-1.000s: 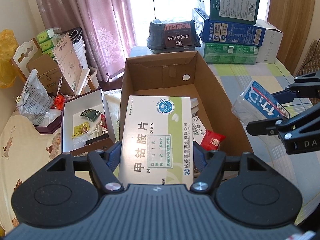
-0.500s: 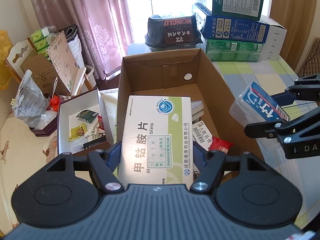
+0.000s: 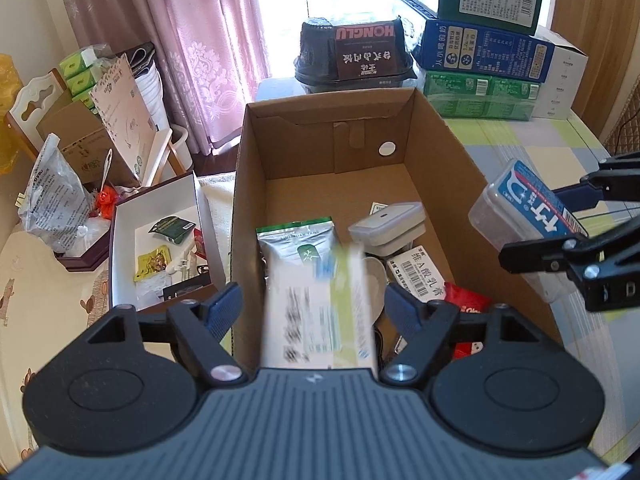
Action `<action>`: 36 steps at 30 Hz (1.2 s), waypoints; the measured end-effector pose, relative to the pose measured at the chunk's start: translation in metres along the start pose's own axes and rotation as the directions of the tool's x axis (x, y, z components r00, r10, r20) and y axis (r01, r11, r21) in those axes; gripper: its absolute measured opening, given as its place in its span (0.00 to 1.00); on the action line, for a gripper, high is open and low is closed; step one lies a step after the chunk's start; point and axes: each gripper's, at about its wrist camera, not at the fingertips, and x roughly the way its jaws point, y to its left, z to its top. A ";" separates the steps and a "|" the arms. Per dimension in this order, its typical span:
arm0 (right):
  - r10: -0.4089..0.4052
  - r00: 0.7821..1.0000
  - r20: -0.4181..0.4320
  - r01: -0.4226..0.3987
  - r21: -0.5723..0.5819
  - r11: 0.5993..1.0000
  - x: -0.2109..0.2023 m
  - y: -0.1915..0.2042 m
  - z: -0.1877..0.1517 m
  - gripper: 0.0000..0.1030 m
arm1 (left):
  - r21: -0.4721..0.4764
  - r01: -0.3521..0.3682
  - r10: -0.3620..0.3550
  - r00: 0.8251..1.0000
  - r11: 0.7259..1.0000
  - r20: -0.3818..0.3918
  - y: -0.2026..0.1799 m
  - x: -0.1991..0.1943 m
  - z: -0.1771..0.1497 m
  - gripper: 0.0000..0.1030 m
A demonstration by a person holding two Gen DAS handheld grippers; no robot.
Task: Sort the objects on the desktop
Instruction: 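Open the left tool on the medicine box while the right tool releases the floss box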
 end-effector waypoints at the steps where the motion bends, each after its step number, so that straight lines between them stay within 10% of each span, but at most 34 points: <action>1: 0.001 1.000 0.001 -0.001 0.004 1.000 0.000 -0.001 0.000 0.53 | 0.002 -0.002 0.002 1.000 1.000 0.000 0.001 0.000 -0.001 0.73; 25: 0.074 0.996 0.055 -0.078 0.074 0.994 0.003 0.010 0.019 0.53 | 0.011 -0.020 0.020 1.000 1.000 -0.012 0.007 -0.013 -0.020 0.73; 28: 0.068 0.994 0.081 -0.078 0.125 0.989 0.004 0.002 0.023 0.74 | 0.008 -0.020 0.021 1.000 1.000 -0.013 0.008 -0.015 -0.021 0.73; 36: 0.026 0.998 0.062 -0.034 0.136 0.990 -0.004 -0.010 0.014 0.75 | 0.007 -0.019 0.019 1.000 1.000 -0.006 0.006 -0.020 -0.026 0.78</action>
